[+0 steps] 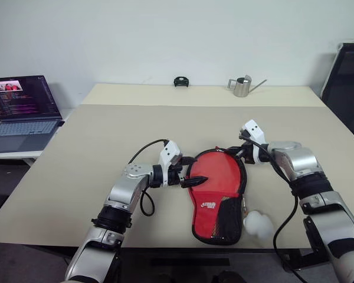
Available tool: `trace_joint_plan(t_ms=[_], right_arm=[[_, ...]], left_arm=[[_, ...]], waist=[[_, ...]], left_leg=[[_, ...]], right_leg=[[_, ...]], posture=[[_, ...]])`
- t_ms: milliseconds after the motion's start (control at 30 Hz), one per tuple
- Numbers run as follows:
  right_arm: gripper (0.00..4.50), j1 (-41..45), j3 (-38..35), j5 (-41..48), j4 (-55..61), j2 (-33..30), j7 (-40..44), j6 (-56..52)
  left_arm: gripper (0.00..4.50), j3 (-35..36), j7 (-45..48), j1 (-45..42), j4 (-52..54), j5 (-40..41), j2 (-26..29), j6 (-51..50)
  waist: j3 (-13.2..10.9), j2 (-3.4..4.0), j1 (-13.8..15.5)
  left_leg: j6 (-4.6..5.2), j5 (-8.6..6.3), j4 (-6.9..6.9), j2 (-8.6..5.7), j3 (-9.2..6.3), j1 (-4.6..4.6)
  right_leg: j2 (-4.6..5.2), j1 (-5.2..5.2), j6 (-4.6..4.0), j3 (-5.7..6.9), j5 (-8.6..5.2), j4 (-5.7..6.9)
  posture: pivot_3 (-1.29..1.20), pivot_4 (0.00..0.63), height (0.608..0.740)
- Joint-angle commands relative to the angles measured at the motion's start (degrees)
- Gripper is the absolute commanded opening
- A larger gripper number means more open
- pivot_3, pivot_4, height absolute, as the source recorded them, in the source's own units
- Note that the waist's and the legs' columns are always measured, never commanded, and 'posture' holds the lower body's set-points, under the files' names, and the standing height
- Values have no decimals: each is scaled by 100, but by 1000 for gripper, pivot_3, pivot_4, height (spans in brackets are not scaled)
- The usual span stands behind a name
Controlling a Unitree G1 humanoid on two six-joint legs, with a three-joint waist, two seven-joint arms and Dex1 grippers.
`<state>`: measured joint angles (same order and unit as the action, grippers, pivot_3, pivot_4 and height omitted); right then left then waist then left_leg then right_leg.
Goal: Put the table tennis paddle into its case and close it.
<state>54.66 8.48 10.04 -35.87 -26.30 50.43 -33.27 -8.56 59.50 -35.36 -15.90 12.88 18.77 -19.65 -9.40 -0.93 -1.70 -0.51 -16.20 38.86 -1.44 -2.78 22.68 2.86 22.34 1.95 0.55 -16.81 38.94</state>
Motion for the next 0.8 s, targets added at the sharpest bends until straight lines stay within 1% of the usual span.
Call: trace_joint_plan(t_ms=[33, 133, 267, 367, 433, 567, 667, 800], right_arm=[[16, 289, -4, -149, -203, 55, 92, 383], [16, 283, 144, -346, -362, 86, 205, 487], [16, 213, 213, -581, -648, 159, 26, 586], [652, 222, 205, -707, -781, 213, -77, 703], [1287, 224, 228, -799, -804, 216, -87, 783], [2674, 290, 140, -974, -950, 222, -393, 1211], [2674, 399, -167, -782, -814, 261, -556, 1287], [2674, 397, -742, -318, -105, 143, -708, 709]], left_arm=[[4500, -21, -7, -18, 248, 61, -6, 43], [4500, -40, -22, -2, 284, 58, -9, 26], [4500, -56, -38, 17, 292, 43, -10, 32], [4500, -73, -40, 0, 270, 38, -27, 40], [4500, -90, -35, -19, 252, 36, -45, 51], [4500, -130, -3, -77, 205, 47, -98, 75], [4500, -181, 62, -133, 157, 33, -133, 123], [4500, -361, 278, -290, -12, -44, -175, 348]], waist=[[0, 0, 1], [0, 1, 1], [0, 1, 0], [0, 1, 1], [-1, 1, 0], [-1, 1, 0], [-1, 2, 0], [-5, 8, 2]], left_leg=[[0, 0, 0, 0, -1, 1], [0, 0, 0, -1, 0, 2], [-2, 1, 0, 0, 0, 3], [-3, 2, -1, 0, 0, 2], [-4, 2, -1, 0, 0, 2], [-5, 3, 0, -1, 0, 2], [-5, 3, 0, -1, 1, 2], [-7, 4, 0, -1, 1, 3]], right_leg=[[0, 0, 0, 1, 0, -1], [1, 1, 0, 0, 0, -2], [2, 2, 0, 0, 0, -1], [2, 2, 0, -1, 0, 0], [2, 2, 0, -1, 0, -1], [2, 2, 0, -1, 0, 0], [2, 2, 0, -1, 0, 0], [3, 2, 0, -2, 0, 0]], posture=[[0, 150, 740], [0, 150, 740], [0, 150, 740], [0, 150, 740], [0, 150, 740], [0, 150, 740], [0, 150, 740], [0, 150, 740]])
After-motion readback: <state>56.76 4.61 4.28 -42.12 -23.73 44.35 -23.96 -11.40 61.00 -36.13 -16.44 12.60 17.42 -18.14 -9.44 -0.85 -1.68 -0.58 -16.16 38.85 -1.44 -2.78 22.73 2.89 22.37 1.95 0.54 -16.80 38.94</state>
